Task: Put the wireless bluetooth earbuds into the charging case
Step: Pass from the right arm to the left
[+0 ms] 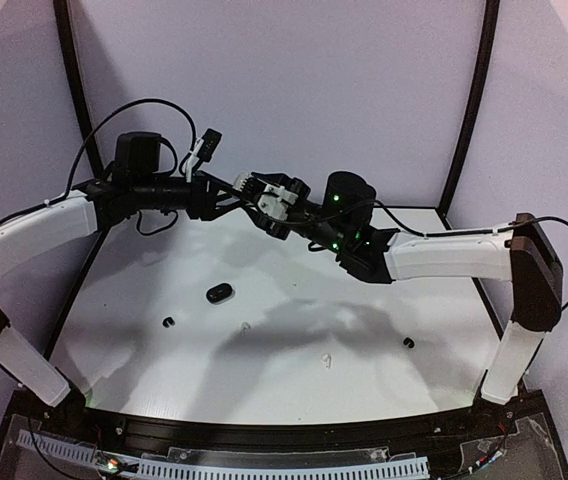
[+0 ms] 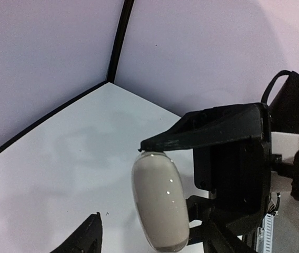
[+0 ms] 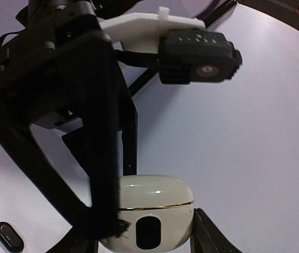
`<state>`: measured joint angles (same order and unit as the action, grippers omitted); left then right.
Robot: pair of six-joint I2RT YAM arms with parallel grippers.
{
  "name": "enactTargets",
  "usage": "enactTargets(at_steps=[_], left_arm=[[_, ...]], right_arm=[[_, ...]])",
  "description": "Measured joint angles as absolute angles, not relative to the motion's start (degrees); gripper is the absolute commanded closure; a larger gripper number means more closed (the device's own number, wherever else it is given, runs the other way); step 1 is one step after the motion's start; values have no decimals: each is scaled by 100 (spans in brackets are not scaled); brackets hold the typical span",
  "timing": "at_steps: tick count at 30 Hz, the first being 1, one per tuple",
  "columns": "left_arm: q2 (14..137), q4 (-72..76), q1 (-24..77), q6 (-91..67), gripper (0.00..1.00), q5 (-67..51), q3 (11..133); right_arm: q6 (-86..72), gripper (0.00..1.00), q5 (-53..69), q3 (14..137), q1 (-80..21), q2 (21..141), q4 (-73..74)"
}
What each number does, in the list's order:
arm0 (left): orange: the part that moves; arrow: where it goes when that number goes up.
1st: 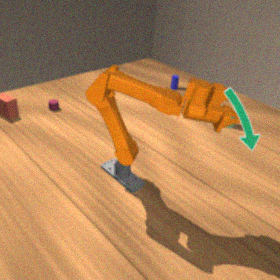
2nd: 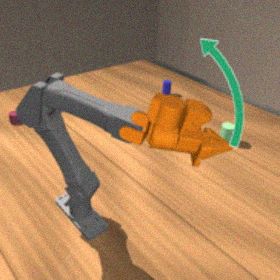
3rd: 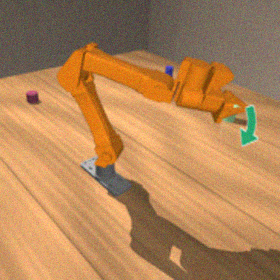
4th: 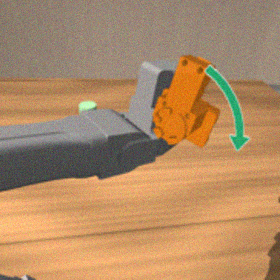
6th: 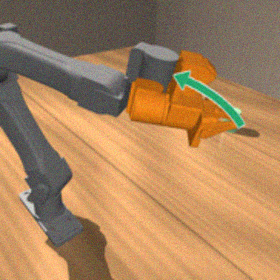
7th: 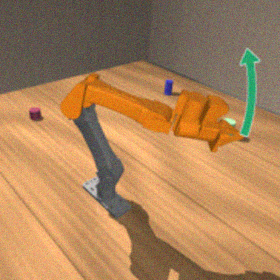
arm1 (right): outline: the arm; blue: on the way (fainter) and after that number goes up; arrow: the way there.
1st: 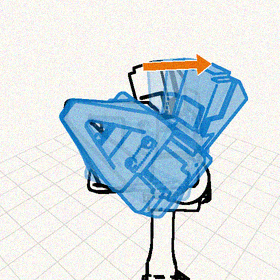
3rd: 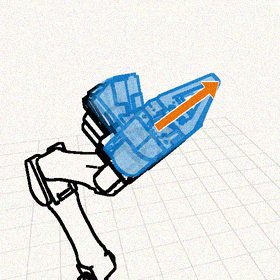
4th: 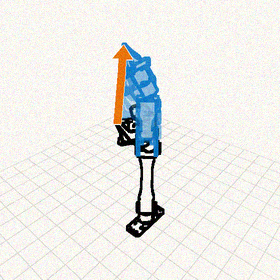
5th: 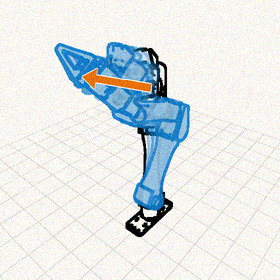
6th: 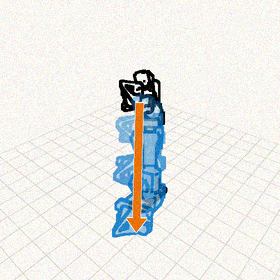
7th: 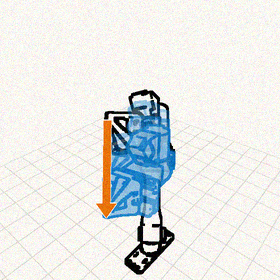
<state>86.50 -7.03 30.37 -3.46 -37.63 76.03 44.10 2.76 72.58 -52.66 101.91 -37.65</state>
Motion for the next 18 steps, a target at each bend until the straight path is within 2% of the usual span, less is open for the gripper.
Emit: enactTargets(at_steps=[1,3,5,7,9,11,14,16,18], left_arm=[[8674,-735,3044,-338,58,-3782,7644],[8705,-773,3050,-401,68,-3811,7743],[8711,-773,3050,-375,86,-3872,7856],[8711,-788,3050,-454,97,-3865,7907],[8711,-814,3050,-561,99,-3876,7929],[8711,-825,3050,-585,99,-3909,7957],[8711,-967,3050,-482,99,-3935,8001],[8713,-1122,3050,-139,99,-3966,8062],[8713,-1339,3050,344,99,-3994,8178]], right_arm=[[4442,81,287,7258,-5282,10191,-3769],[4493,81,305,7258,-5301,10191,-3769],[4539,81,314,7258,-5317,10191,-3771],[4646,81,283,7258,-5317,10191,-3787],[4759,76,270,7258,-5315,10191,-3800],[4803,57,279,7258,-5315,10189,-3820],[4781,17,296,7258,-5317,10173,-3767],[4565,4,340,7306,-5319,10151,-3544],[4259,1,534,7430,-5273,10095,-3065]])
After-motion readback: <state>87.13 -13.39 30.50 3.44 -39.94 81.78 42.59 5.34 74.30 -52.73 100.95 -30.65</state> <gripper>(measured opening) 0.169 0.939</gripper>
